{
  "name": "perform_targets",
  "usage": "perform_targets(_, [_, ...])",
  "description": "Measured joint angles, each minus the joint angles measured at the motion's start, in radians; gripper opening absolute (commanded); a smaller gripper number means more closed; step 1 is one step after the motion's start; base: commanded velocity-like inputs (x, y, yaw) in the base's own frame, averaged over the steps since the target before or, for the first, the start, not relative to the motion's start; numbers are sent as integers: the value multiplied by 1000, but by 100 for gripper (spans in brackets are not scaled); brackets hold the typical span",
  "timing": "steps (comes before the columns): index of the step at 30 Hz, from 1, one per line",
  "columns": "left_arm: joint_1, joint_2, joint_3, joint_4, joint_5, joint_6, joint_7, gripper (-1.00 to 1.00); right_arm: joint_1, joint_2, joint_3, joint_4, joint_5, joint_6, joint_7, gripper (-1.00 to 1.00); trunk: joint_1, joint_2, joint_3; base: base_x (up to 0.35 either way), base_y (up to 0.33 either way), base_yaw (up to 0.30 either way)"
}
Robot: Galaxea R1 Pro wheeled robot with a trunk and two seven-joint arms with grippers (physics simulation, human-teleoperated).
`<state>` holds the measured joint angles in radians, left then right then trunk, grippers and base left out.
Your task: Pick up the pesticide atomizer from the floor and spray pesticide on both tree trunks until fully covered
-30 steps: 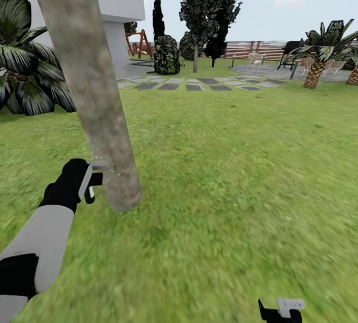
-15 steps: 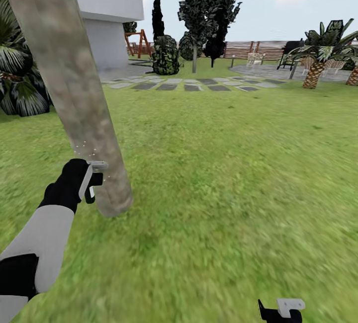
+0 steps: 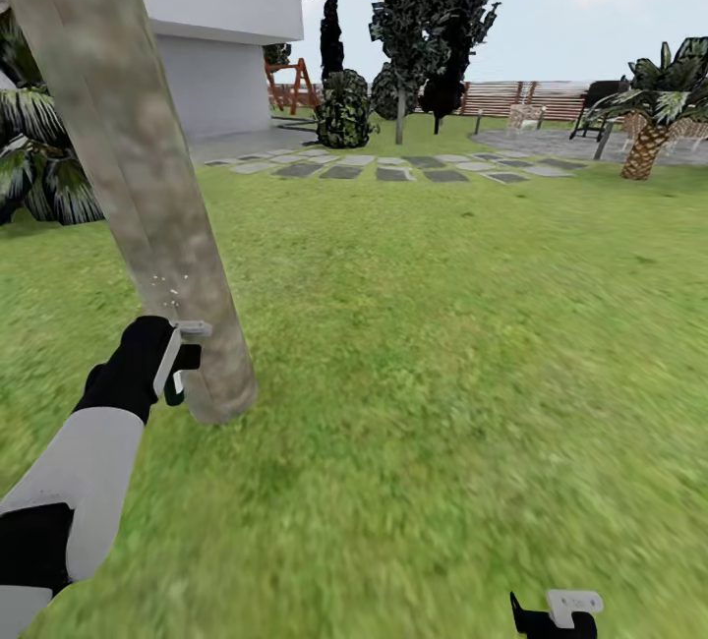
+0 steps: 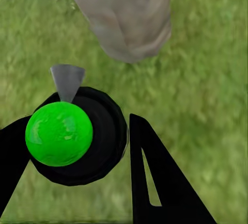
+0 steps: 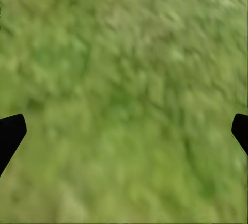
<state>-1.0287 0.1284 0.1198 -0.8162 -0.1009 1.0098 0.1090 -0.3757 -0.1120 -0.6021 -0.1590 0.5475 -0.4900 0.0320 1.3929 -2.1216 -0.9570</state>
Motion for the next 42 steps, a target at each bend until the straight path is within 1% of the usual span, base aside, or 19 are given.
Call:
perform_targets(3, [1,2,-1,5,1,0,0,-100,0,0,0,0,0,0,1,100,0,0,0,179,-241,277])
perform_targets(5, [20,0,-1,6,1,-1,0,-100,0,0,0,0,0,0,1,100,0,0,0,182,-239,212])
perform_targets(10, [47,-1,-2,7,3,-3,1,-100,0,0,0,0,0,0,1,100,0,0,0,109,-253,35])
perform_targets(14, [54,-2,-2,6,1,-3,0,-100,0,0,0,0,0,0,1,100,0,0,0,7,-273,1])
perform_targets(17, [57,3,1,7,-2,-3,0,-100,0,0,0,0,0,0,1,100,0,0,0,11,-274,121])
perform_targets(19, [71,6,2,8,-1,-7,0,-100,0,0,0,0,0,0,1,100,0,0,0,118,-265,255])
perform_targets(23, [79,8,3,8,-1,-8,2,-100,0,0,0,0,0,0,1,100,0,0,0,205,-216,273])
perform_targets(25, [96,9,5,8,-2,-11,3,-100,0,0,0,0,0,0,1,100,0,0,0,255,-177,277])
perform_targets(29, [111,9,7,9,0,-16,4,-100,1,0,0,0,0,0,1,100,0,0,0,273,-170,255])
perform_targets(34, [122,3,4,9,7,-17,4,-100,1,0,0,0,0,0,1,100,0,0,0,251,-184,43])
perform_targets(38, [123,-2,2,9,10,-17,4,-100,0,0,0,0,0,0,1,100,0,0,0,100,-252,5])
perform_targets(40, [141,-2,3,9,8,-18,4,-100,1,0,0,0,0,0,1,100,0,0,0,10,-272,124])
perform_targets(42, [161,4,7,9,4,-19,5,-100,0,0,0,0,0,0,1,100,0,0,0,29,-273,223])
